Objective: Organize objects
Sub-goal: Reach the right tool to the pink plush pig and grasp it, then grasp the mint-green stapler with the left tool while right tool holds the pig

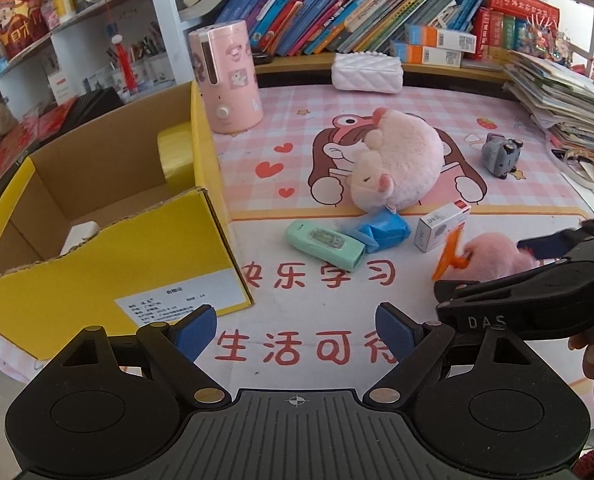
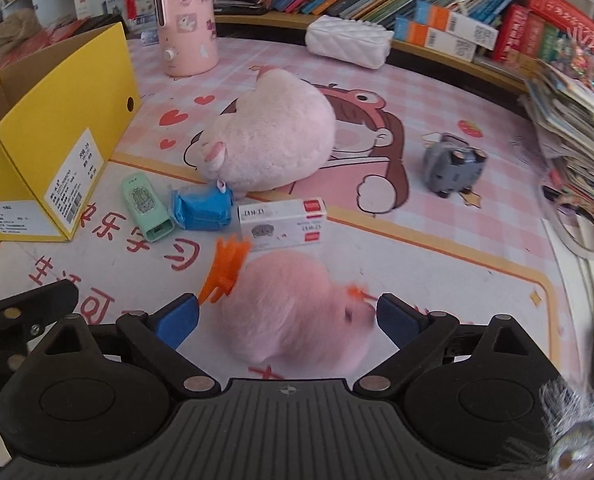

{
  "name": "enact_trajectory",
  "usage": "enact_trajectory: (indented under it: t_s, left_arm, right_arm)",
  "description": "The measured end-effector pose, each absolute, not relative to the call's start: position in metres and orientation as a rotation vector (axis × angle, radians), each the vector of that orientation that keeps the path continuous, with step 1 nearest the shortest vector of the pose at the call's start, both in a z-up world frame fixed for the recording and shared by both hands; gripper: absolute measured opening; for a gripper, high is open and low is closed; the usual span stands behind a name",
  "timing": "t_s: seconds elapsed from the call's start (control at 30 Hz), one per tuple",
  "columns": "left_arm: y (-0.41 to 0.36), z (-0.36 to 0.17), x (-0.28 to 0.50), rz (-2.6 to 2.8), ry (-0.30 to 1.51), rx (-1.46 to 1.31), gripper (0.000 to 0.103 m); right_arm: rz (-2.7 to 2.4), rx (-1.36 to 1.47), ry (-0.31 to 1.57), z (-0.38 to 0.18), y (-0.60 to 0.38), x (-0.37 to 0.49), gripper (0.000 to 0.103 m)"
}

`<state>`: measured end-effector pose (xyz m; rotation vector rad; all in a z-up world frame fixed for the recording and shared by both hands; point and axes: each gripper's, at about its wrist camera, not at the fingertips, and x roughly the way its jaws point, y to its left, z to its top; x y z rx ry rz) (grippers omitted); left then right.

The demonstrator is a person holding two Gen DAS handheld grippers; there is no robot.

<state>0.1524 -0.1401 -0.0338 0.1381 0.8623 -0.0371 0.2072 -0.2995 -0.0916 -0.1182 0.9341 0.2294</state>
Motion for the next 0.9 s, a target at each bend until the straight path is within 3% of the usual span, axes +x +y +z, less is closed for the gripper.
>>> enact_trajectory:
  t_s: [0.07, 0.1, 0.3, 0.73, 0.9]
  left_arm:
    - [-0.143, -0.034, 0.155, -0.043, 0.862, 0.134, 0.088]
    - [-0.145, -0.035, 0.157, -0.048, 0.862, 0.132, 0.088]
    - [-0.163, -0.039, 0.170, -0.100, 0.851, 0.119, 0.085]
    - [-0.175, -0.056, 0.218, 0.066, 0.839, 0.046, 0.047]
    - [-0.173, -0.063, 0.237, 0.155, 0.856, 0.001, 0.046]
  right_arm:
    - [0.234, -0.117, 0.955, -0.095, -0.302, 0.212, 0.073]
    - [0.241, -0.103, 0.949, -0.094, -0.305, 0.213, 0.072]
    - [0.203, -0.061, 0.836, -0.069, -0.328, 0.209, 0.071]
    - [0.145, -0.081, 0.695, -0.041, -0.359, 0.193, 0.071]
    - [0.169, -0.092, 0.707, -0.045, -0.359, 0.196, 0.071]
